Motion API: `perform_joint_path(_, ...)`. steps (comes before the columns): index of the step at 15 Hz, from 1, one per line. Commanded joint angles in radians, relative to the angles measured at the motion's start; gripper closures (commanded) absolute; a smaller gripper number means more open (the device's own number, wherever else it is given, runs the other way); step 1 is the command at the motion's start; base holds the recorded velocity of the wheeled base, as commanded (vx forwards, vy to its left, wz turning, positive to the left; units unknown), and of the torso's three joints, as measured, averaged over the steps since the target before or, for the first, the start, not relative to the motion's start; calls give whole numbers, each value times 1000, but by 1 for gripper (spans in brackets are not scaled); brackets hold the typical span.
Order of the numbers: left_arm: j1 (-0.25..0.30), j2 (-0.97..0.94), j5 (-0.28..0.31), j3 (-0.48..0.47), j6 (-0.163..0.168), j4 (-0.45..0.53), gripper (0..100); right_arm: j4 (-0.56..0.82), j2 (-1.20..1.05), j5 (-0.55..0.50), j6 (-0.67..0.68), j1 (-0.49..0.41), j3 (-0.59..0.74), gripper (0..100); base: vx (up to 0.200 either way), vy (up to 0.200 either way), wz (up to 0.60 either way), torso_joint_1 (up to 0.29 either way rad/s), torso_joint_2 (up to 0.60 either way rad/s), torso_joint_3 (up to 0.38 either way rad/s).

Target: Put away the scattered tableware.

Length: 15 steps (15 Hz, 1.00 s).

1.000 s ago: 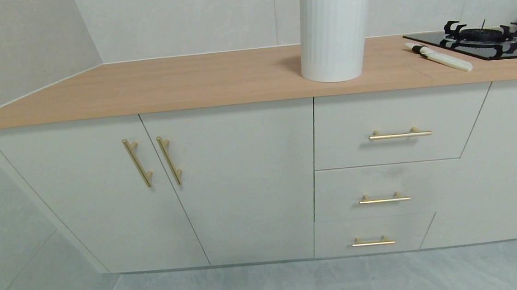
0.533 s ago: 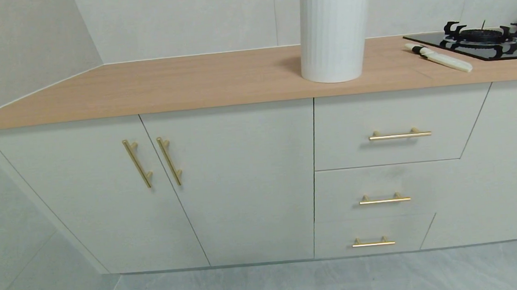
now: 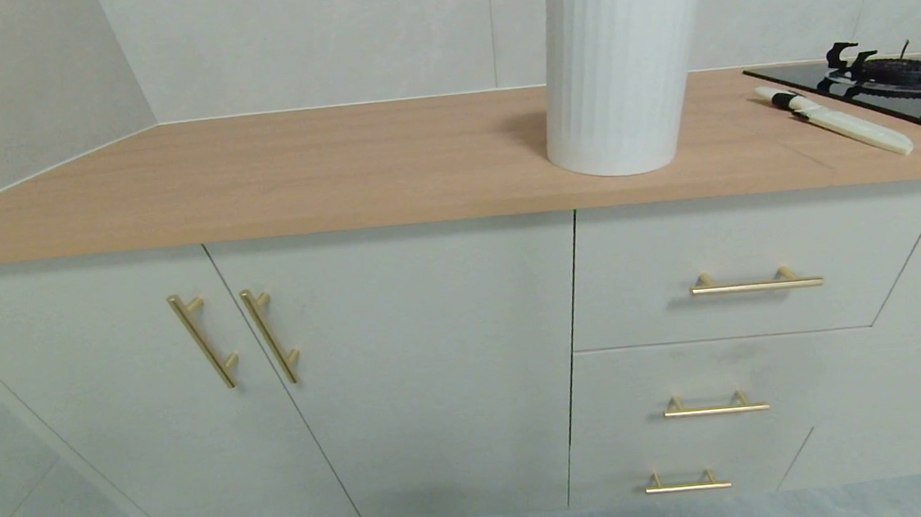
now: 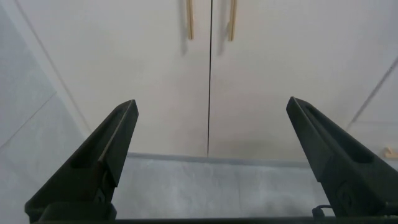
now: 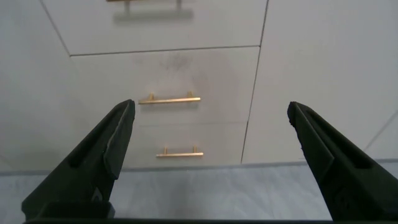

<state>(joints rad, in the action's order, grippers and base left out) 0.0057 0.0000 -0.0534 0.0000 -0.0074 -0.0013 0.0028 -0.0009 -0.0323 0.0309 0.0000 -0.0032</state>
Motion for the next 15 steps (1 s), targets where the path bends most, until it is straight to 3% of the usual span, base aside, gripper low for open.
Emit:
perform_joint_path(1,0,0,0,0,0,0,0,0,2,0,0,0,0,0,200,0,0,-12,2,2)
perform_joint_path(5,0,0,-2,0,0,0,0,0,2,0,1,0,0,0,200,0,0,-2,7,1)
perform_joint_path(15,0,0,0,0,14,-2,0,0,2,0,1,0,0,0,0,0,0,0,0,0)
